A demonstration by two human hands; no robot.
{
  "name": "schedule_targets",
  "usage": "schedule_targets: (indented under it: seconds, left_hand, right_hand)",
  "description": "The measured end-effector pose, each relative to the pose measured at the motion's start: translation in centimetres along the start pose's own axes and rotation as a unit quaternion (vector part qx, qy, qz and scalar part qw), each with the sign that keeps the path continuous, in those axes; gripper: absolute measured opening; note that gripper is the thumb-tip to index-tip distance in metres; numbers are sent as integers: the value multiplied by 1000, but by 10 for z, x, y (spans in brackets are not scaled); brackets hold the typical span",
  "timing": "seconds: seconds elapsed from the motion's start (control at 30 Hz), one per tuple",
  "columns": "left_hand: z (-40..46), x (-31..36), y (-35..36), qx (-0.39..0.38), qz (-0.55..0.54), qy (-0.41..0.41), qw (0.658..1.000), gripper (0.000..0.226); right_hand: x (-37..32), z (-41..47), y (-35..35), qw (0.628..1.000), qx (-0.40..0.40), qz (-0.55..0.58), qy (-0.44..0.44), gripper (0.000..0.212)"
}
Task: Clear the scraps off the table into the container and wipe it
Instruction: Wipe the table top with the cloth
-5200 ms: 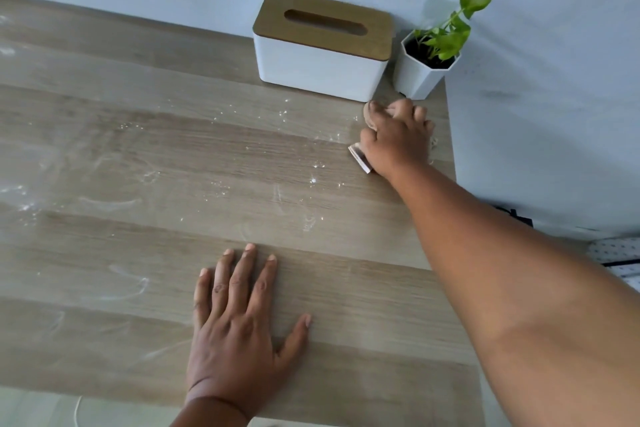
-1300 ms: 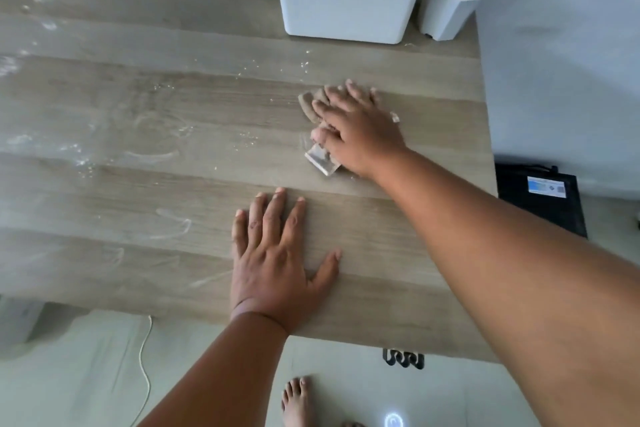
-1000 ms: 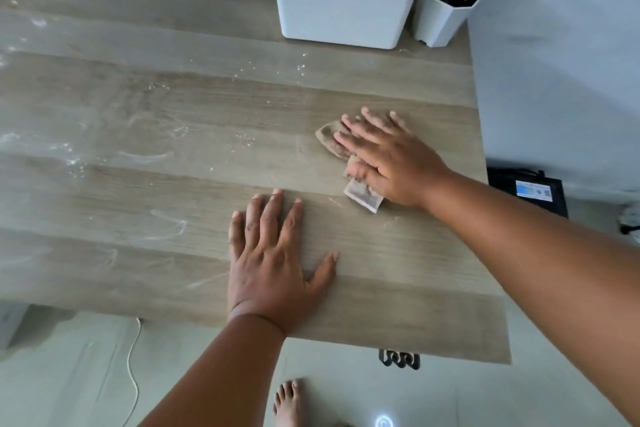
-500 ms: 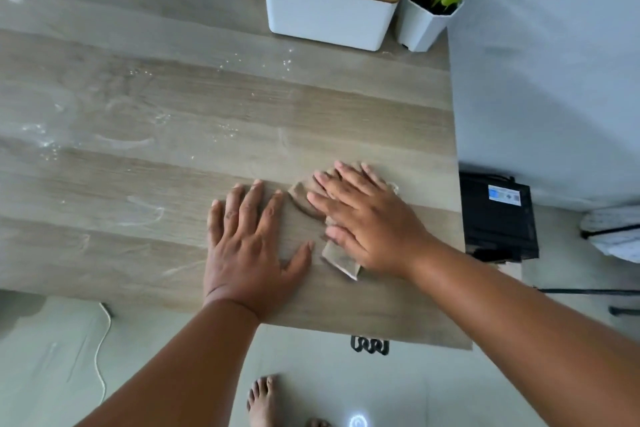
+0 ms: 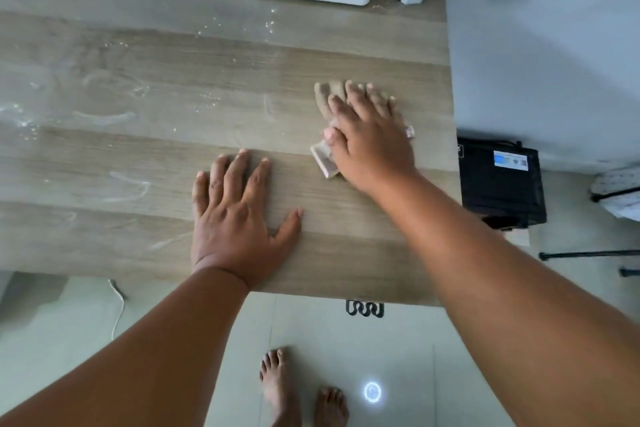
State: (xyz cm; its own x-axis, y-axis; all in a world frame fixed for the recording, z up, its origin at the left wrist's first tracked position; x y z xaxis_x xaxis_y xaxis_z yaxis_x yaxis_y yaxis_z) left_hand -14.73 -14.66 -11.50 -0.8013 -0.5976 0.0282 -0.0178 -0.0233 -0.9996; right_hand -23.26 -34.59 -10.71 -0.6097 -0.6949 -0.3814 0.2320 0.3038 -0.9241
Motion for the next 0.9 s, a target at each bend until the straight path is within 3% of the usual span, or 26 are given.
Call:
schedule_targets:
  seconds: [0.1, 0.2, 0.27, 0.4, 0.57, 0.63, 0.8, 0.9]
  left_hand:
    - [-1, 1, -1, 5, -6, 1, 1000, 84]
    - [0, 3, -2, 11, -13, 1, 1000, 84]
    - [2, 5, -1, 10, -15, 3, 1000, 84]
    - [2, 4, -2, 4, -11, 4, 1000, 84]
    - [1, 6, -3, 2, -2, 7, 1000, 84]
    - [1, 5, -3, 1, 2, 6, 1000, 84]
    - [0, 6, -2, -2, 4, 12, 1000, 84]
    - [-1, 6, -1, -7, 10, 13, 1000, 85]
  right_hand:
    - [-21, -100, 12, 991, -56, -4, -121, 59]
    - [5, -167, 7, 975, -110, -14, -192, 60]
    - [41, -160, -8, 979, -113, -35, -163, 63]
    - [92, -66, -34, 998, -43, -55, 9, 62]
    - [77, 33, -31, 988, 33, -17, 148, 58]
    - [61, 31, -22, 990, 36, -2, 137, 59]
    - [38, -36, -11, 999, -21, -18, -37, 60]
    - [46, -41, -11, 998, -40, -24, -34, 61]
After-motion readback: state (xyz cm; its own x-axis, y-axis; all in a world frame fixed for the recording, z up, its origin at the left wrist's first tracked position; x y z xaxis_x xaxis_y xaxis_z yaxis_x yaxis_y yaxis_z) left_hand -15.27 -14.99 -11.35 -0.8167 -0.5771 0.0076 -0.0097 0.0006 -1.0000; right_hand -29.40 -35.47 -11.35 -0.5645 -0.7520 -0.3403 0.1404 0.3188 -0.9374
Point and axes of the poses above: each hand's wrist, its own z-axis towards the middle knuckle, its own y-axis out of the palm, x = y × z, the point moved 8 cm from there along z, towards the middle knuckle, and after that the axes turned 14 degrees about z, right-handed, at the moved point
